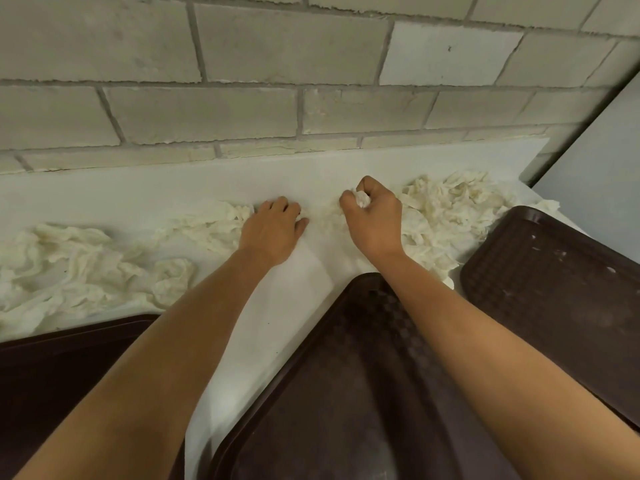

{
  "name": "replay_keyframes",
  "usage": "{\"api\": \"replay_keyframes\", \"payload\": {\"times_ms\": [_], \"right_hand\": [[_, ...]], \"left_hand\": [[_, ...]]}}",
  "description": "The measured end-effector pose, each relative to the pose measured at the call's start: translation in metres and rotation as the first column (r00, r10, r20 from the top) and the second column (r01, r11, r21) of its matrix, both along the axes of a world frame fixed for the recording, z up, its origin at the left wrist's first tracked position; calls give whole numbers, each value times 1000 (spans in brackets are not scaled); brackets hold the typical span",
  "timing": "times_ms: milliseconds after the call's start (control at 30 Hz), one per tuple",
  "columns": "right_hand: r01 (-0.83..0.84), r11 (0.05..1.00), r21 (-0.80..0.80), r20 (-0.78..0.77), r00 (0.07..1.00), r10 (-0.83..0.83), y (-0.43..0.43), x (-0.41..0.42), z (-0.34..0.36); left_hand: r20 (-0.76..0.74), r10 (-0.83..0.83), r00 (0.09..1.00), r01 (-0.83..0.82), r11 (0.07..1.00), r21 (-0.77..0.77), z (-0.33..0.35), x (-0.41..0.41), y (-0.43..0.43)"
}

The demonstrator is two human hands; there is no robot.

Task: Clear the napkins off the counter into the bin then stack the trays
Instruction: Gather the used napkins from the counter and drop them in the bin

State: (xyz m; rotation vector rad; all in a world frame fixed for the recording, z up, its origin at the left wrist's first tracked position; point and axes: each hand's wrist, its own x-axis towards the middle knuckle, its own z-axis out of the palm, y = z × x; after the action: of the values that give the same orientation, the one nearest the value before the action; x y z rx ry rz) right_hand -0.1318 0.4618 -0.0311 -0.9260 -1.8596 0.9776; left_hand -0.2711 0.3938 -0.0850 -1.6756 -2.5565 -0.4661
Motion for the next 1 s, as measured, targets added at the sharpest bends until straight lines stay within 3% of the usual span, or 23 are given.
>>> {"api": "replay_keyframes", "payload": {"times_ms": [167, 600, 1000], "right_hand": [[3, 1000, 23, 26, 1000, -3, -4, -1, -3], [-24, 998, 66, 50, 999, 20, -16, 2, 3], [-117, 989, 91, 93, 990, 109, -51, 7, 30]], "left_hand": [[-39, 4, 999, -3, 1000, 10, -3, 1, -1], [211, -14, 977, -75, 911, 406, 30, 6, -12], [314, -19, 949, -175, 799, 575, 70, 22, -54]]}}
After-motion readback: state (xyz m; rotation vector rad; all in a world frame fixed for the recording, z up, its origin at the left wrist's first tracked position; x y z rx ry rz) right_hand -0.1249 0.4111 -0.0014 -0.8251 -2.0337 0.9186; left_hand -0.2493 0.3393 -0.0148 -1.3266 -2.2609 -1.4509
